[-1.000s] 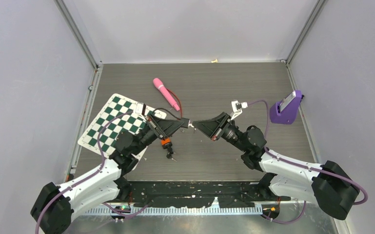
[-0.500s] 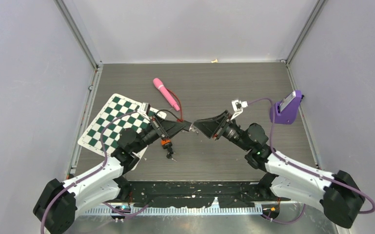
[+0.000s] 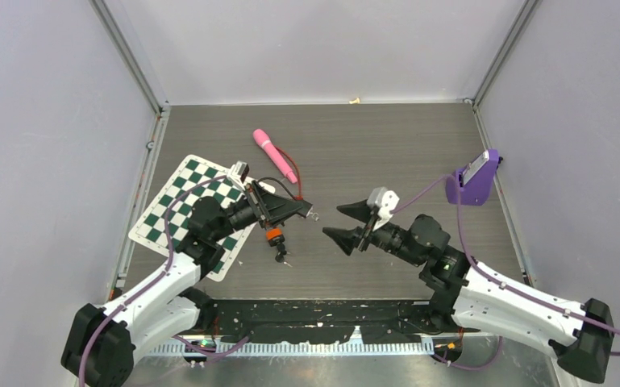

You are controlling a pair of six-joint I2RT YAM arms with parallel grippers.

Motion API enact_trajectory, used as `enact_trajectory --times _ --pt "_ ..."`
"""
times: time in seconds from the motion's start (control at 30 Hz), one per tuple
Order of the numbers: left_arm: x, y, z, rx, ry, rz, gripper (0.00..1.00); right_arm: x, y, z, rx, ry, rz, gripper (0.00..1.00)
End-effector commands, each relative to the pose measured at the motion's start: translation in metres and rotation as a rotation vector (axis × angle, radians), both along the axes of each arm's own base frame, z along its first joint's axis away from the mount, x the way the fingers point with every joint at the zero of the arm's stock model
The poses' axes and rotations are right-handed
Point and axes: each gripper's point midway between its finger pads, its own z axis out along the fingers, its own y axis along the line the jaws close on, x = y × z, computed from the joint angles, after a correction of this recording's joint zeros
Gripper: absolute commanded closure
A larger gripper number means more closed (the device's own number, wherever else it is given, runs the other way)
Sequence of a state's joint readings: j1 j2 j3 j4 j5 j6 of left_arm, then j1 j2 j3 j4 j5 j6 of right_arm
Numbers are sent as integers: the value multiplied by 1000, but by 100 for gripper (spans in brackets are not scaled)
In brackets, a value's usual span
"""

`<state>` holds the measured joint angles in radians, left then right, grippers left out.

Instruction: Unlock with the key

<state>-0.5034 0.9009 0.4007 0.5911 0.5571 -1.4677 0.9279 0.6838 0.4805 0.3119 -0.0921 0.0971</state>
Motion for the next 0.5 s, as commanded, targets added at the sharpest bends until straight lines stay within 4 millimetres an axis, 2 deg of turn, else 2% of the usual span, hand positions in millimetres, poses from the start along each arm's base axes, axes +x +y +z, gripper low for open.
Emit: enact_trajectory --times 0.0,0.2,0.47 --pt "-17 -4 33 -35 -72 -109 100 1 11 7 -144 -206 -13 31" --pt "-23 -3 41 -44 -105 -126 100 1 27 21 -112 -259 -18 39" --pt "-26 -3 45 -46 -130 -135 100 -8 33 39 -46 -278 6 40"
